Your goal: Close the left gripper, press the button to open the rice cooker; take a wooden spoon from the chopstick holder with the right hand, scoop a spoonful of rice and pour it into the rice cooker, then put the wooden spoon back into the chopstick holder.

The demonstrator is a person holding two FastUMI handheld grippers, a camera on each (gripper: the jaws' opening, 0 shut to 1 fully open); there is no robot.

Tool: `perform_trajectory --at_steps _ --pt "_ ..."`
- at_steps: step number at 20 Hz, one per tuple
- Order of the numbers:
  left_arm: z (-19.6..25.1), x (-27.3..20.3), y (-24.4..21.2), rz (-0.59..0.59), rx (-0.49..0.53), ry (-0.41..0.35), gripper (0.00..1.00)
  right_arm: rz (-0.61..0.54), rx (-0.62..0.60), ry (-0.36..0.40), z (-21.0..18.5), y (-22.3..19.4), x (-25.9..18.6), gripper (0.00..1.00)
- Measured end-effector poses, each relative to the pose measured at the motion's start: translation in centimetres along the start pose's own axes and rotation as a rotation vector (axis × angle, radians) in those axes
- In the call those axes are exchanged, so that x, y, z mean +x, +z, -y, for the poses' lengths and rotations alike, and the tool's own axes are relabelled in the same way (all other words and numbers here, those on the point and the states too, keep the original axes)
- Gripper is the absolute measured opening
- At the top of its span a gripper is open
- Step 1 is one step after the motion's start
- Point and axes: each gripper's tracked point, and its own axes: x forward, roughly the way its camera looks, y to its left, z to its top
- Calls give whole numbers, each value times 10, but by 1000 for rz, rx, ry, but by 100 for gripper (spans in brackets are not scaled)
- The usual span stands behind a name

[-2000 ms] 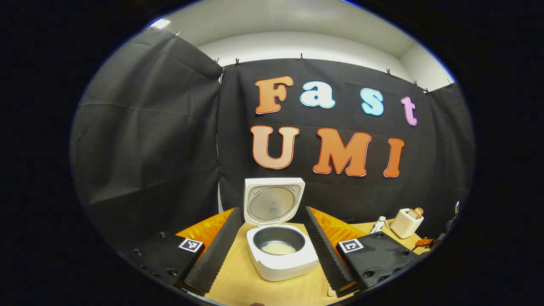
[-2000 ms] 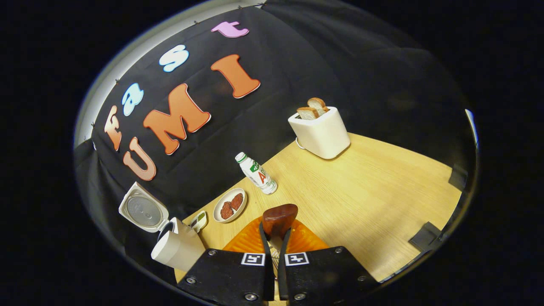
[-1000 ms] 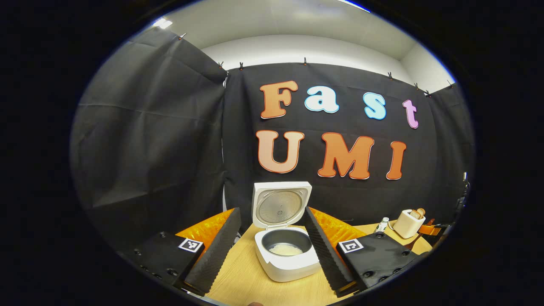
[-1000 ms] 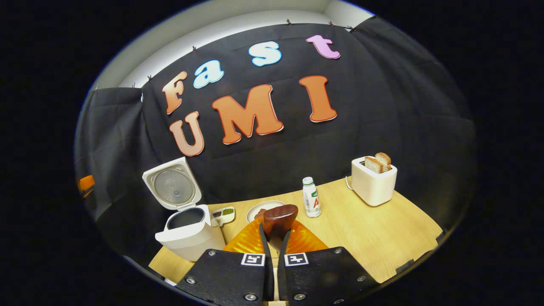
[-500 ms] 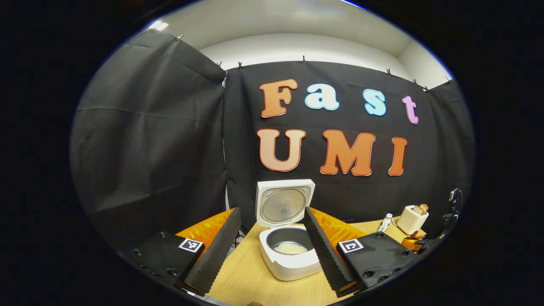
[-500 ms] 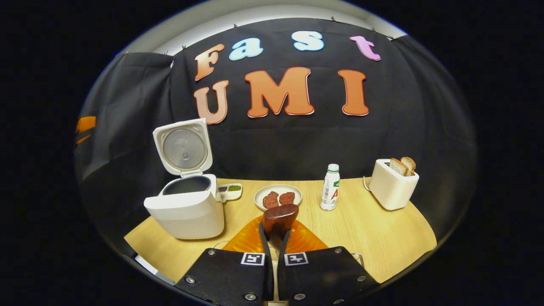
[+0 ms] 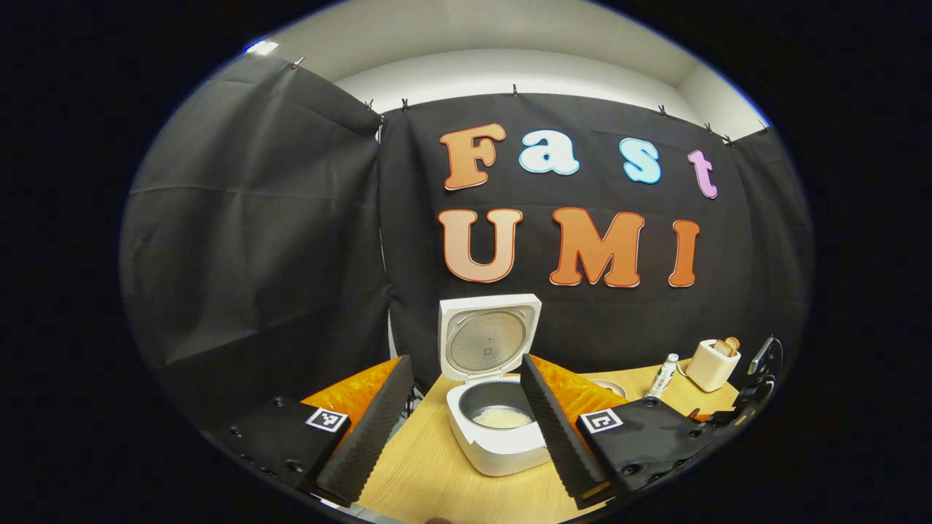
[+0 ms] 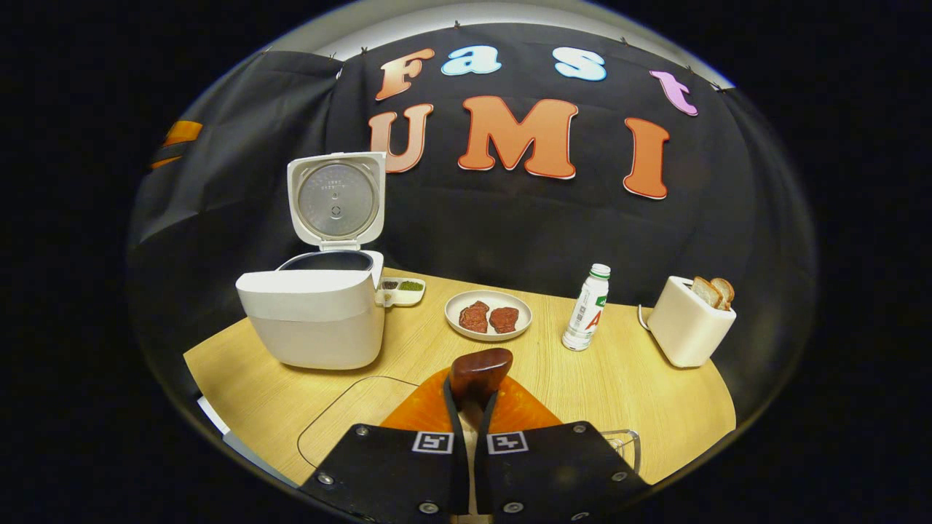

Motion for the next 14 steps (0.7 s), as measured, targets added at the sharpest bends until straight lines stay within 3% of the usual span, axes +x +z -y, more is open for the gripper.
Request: perform_trajectory --at_steps 8,14 --pt "-7 -1 -5 -6 -17 15 100 -58 329 31 -9 -20 5 3" --pt "-1 1 -7 -12 -20 2 100 -110 689 85 -26 -27 13 2"
